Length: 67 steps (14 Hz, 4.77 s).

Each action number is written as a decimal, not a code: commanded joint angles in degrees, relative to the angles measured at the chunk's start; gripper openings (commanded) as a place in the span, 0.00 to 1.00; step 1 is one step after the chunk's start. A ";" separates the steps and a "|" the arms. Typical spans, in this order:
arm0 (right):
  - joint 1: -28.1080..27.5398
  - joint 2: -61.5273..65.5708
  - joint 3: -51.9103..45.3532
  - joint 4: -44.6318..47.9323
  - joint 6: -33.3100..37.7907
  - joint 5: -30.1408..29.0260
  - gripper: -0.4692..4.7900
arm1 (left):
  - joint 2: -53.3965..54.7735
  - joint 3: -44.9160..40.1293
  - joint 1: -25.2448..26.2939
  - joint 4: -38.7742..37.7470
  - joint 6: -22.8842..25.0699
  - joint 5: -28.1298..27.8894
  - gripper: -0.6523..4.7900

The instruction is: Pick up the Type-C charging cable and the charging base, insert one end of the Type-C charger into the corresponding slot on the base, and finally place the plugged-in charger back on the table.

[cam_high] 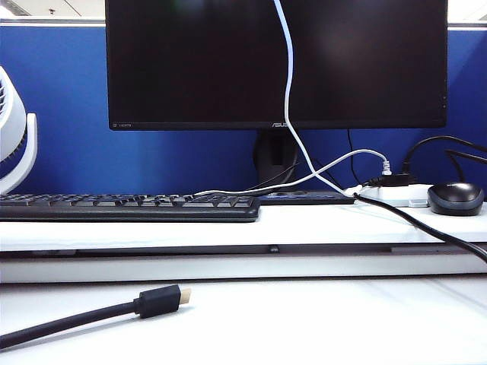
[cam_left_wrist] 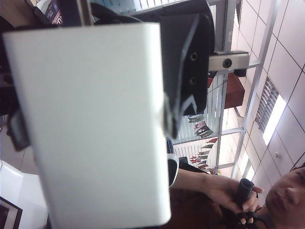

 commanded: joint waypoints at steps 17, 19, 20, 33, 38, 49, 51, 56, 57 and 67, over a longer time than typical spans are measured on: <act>4.46 0.39 0.20 -0.76 -1.07 3.74 0.09 | 1.55 0.02 0.11 0.33 3.02 -16.94 0.11; 5.16 0.59 0.20 -0.70 -1.46 5.42 0.09 | 1.55 0.02 0.11 0.22 3.52 -20.50 0.11; 5.16 0.59 0.20 -0.72 -1.46 5.46 0.09 | 1.55 0.02 0.11 0.13 3.72 -21.24 0.11; 5.88 1.01 0.20 0.63 -1.40 10.19 0.09 | 1.40 0.07 0.17 -0.17 6.23 -17.81 0.80; 0.20 0.77 0.20 3.23 3.54 9.99 0.09 | 1.36 0.07 0.59 -0.02 6.73 -17.29 0.81; -17.97 32.92 0.17 -37.59 72.48 15.58 0.09 | -1.79 0.13 12.00 7.48 36.22 -28.30 0.20; -17.97 39.58 0.17 -39.39 72.50 15.78 0.09 | -1.79 0.13 13.38 7.48 36.20 -28.39 0.20; -17.97 35.28 0.28 -34.75 72.32 19.65 0.70 | -1.81 0.13 13.40 7.48 36.63 -29.03 0.18; -17.97 30.03 0.31 -31.76 73.64 22.14 0.49 | -2.19 0.13 13.40 7.50 36.92 -29.40 0.14; -17.97 -27.69 -31.19 -2.08 84.50 28.13 0.09 | -34.75 0.11 13.38 -37.24 73.33 -65.99 0.11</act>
